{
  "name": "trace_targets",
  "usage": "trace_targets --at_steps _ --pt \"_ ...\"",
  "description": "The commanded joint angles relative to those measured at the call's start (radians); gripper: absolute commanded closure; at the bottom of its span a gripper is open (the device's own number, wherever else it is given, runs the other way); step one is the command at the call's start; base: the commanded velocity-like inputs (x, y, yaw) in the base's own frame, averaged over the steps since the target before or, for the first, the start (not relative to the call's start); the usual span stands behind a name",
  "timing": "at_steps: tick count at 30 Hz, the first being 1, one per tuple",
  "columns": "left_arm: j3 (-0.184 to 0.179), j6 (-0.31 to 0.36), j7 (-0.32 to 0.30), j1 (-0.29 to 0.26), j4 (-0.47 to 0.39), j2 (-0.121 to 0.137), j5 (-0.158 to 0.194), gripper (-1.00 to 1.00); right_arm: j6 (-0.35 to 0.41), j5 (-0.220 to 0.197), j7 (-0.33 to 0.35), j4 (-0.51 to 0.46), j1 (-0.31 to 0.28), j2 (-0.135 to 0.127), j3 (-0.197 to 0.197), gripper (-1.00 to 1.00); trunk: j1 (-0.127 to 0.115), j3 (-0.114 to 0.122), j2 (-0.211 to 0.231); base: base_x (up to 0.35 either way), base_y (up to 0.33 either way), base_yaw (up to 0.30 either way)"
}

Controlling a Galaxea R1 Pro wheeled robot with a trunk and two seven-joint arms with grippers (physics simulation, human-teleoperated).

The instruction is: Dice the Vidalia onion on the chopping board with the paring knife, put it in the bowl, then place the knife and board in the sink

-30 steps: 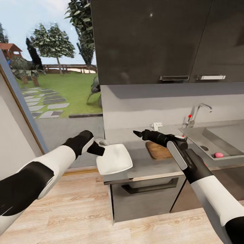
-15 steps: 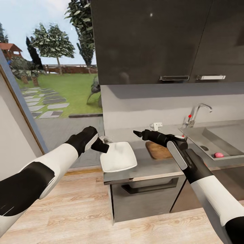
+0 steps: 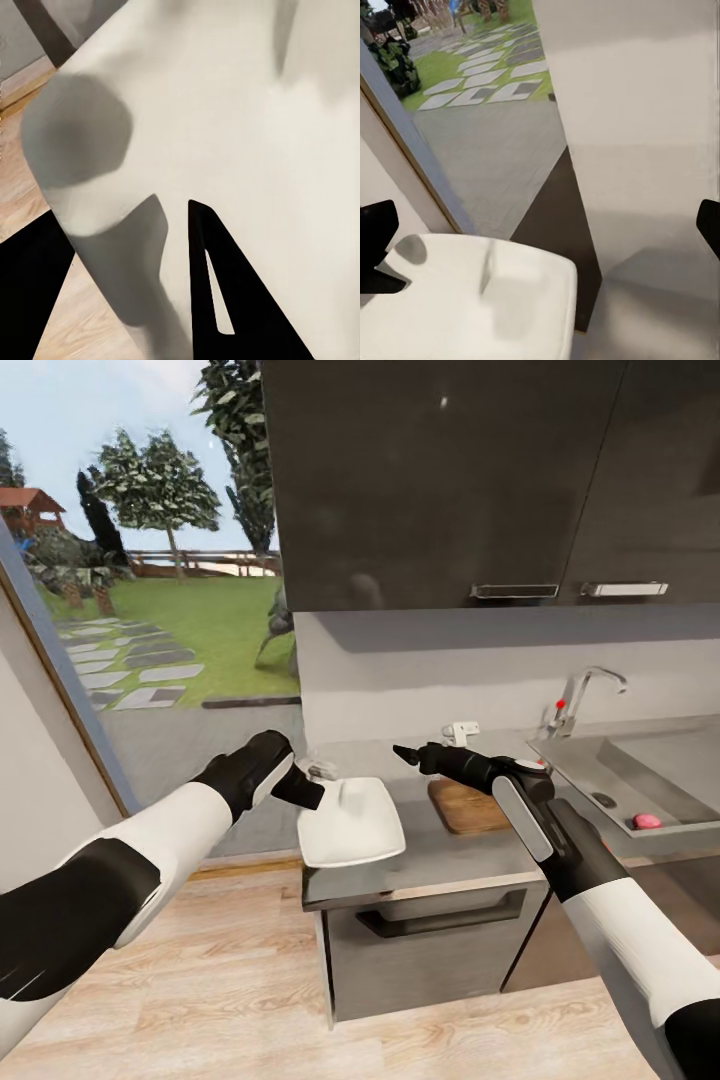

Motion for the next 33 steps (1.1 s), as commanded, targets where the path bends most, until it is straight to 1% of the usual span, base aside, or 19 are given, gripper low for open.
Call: trace_targets --at_steps 1,3,7,11,14,23,33 --pt "-0.008 0.002 -0.001 -0.002 0.000 0.001 0.006 1.00 0.004 -0.003 0.000 -0.001 -0.001 -0.001 0.001 -1.00 0.001 -0.002 -0.002 0.222 -0.144 0.000" --pt "-0.013 0.002 -0.001 -0.002 0.000 0.000 0.006 1.00 0.004 -0.004 0.000 -0.001 -0.001 -0.001 0.001 -1.00 0.001 -0.002 -0.002 0.239 -0.160 0.000" --pt "-0.033 0.002 -0.002 -0.002 -0.001 0.000 0.006 1.00 0.004 -0.004 0.000 -0.001 -0.001 -0.001 0.001 -1.00 0.001 -0.002 -0.002 0.152 -0.103 0.000" --pt "-0.060 0.002 -0.003 -0.002 -0.001 -0.001 0.006 1.00 0.004 -0.004 0.001 -0.001 -0.001 -0.001 0.000 -1.00 0.001 -0.002 -0.002 0.046 -0.031 -0.001" --pt "-0.068 0.002 -0.003 -0.002 0.000 -0.001 0.007 1.00 0.003 -0.004 0.001 -0.001 -0.001 -0.001 0.000 -1.00 0.001 -0.002 -0.002 0.017 -0.012 -0.060" --pt "-0.074 0.001 -0.003 -0.002 0.001 -0.001 0.007 1.00 0.003 -0.004 0.001 -0.001 0.000 -0.001 0.000 -1.00 0.001 -0.002 -0.002 0.004 -0.003 -0.183" --pt "-0.076 0.001 -0.004 0.000 0.006 0.003 0.007 1.00 0.003 -0.004 0.001 -0.001 -0.001 -0.001 0.000 -1.00 0.001 -0.002 -0.002 0.000 0.000 -0.027"
